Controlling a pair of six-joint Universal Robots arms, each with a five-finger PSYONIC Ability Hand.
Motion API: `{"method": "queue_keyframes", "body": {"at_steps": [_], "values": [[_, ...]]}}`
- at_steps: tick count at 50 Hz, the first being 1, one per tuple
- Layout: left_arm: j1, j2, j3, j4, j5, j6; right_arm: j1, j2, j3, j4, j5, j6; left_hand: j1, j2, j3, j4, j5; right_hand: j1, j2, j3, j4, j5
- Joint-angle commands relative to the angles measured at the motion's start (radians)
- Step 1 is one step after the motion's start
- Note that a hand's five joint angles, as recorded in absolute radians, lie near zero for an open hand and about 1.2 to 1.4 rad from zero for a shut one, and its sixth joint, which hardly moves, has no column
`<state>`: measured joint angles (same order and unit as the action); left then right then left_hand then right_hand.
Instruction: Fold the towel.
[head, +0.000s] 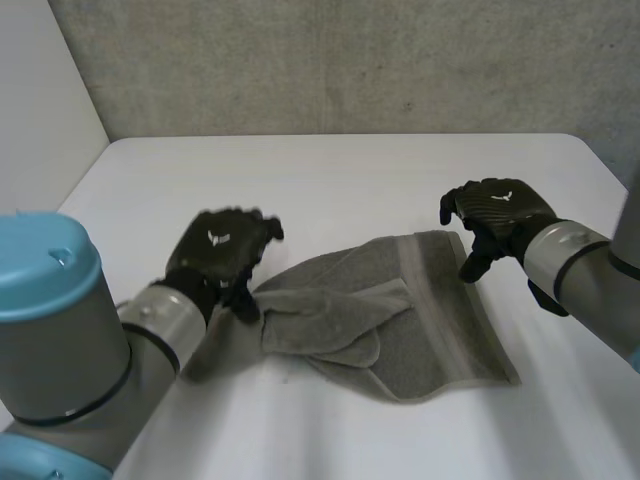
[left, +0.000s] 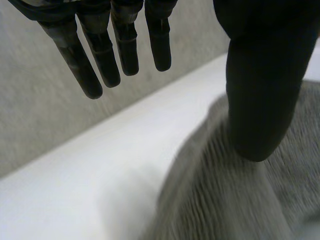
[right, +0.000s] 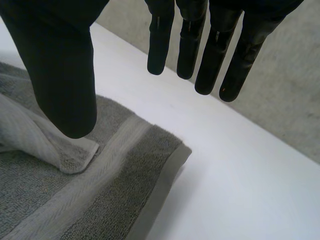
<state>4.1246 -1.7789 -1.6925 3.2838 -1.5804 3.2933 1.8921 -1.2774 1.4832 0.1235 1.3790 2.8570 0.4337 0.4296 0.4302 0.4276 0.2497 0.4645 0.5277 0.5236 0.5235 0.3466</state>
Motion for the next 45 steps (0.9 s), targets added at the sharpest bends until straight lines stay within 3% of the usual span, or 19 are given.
{"method": "queue_keyframes", "body": {"at_steps": [1,7,19,27,39,41,42,43,44,45], "values": [[-0.032,-0.001,0.102,-0.003,0.043,0.006,-0.002,-0.155,0.172,-0.048,-0.018,-0.08,0.053,0.057,0.056,0.059,0.062,0.099,0.036,0.04,0.04,0.042],[-0.116,-0.109,0.215,-0.018,0.118,0.009,-0.031,-0.181,0.316,-0.168,-0.008,-0.178,0.065,0.069,0.068,0.071,0.074,0.099,0.036,0.04,0.04,0.042],[-0.21,-0.424,0.508,-0.124,0.12,0.011,-0.133,-0.166,0.37,-0.203,-0.012,-0.197,0.065,0.069,0.068,0.071,0.074,0.099,0.036,0.04,0.04,0.042],[-0.224,-0.56,0.583,-0.148,0.122,0.086,-0.133,-0.151,0.381,-0.209,-0.011,-0.197,0.065,0.069,0.068,0.071,0.074,0.084,0.021,0.025,0.025,0.028],[-0.224,-0.603,0.577,-0.205,0.109,0.175,-0.126,-0.135,0.39,-0.211,-0.012,-0.202,0.073,0.077,0.077,0.079,0.083,0.081,0.018,0.022,0.022,0.025],[-0.222,-0.597,0.574,-0.214,0.105,0.178,-0.123,-0.135,0.39,-0.211,-0.012,-0.202,0.298,0.302,0.301,0.304,0.307,0.081,0.018,0.022,0.022,0.025],[-0.222,-0.597,0.574,-0.214,0.105,0.178,-0.123,-0.135,0.39,-0.211,-0.012,-0.202,0.299,0.304,0.303,0.306,0.309,0.081,0.018,0.022,0.022,0.025],[-0.221,-0.59,0.568,-0.217,0.1,0.18,-0.123,-0.135,0.39,-0.211,-0.012,-0.202,0.474,0.478,0.477,0.48,0.483,0.081,0.018,0.022,0.022,0.025],[-0.221,-0.59,0.568,-0.217,0.1,0.18,-0.123,-0.135,0.391,-0.209,-0.012,-0.202,0.476,0.48,0.479,0.482,0.485,0.081,0.018,0.022,0.022,0.025],[-0.219,-0.58,0.56,-0.22,0.096,0.18,-0.123,-0.135,0.391,-0.209,-0.012,-0.202,0.638,0.642,0.642,0.644,0.648,0.081,0.018,0.022,0.022,0.025]]}}
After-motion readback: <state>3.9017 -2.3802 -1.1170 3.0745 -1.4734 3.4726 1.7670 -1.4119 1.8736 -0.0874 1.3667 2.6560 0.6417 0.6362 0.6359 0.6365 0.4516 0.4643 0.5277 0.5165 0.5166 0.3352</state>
